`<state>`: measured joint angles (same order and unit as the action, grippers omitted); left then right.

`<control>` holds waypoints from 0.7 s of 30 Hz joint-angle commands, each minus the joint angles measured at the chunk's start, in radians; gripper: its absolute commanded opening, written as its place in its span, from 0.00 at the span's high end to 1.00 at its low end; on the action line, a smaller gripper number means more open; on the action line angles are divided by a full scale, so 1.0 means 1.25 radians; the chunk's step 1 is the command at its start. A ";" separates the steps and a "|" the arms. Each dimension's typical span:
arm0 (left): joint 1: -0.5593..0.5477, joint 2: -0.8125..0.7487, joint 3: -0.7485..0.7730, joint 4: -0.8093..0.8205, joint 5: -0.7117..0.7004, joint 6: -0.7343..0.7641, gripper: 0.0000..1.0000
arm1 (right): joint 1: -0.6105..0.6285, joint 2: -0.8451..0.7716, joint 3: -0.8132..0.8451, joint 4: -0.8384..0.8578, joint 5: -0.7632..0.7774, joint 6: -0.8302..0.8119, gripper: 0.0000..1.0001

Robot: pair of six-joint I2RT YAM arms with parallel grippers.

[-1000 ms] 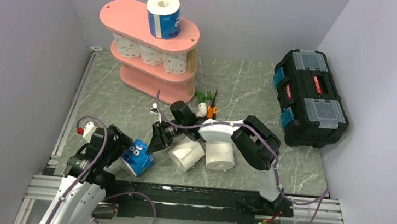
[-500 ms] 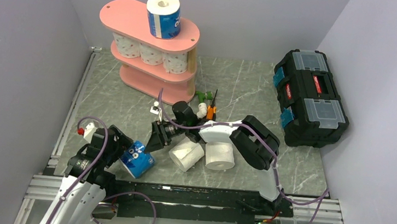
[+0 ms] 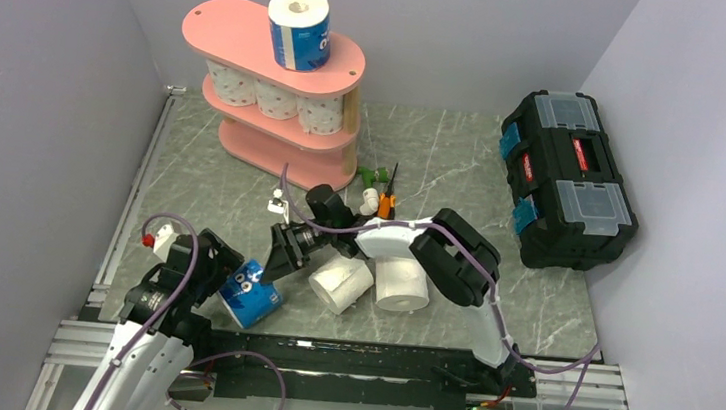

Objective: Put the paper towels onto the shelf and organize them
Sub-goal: Adjust the paper towel at the center of the board.

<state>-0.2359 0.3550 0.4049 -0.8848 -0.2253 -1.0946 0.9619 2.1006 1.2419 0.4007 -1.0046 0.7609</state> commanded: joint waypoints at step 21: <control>-0.003 -0.014 0.014 0.013 0.002 -0.024 0.02 | 0.024 -0.019 0.024 -0.006 -0.018 0.003 0.69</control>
<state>-0.2363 0.3485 0.3958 -0.8810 -0.2253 -1.1007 1.0039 2.1571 1.3083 0.3386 -1.0306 0.7589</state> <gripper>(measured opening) 0.982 0.448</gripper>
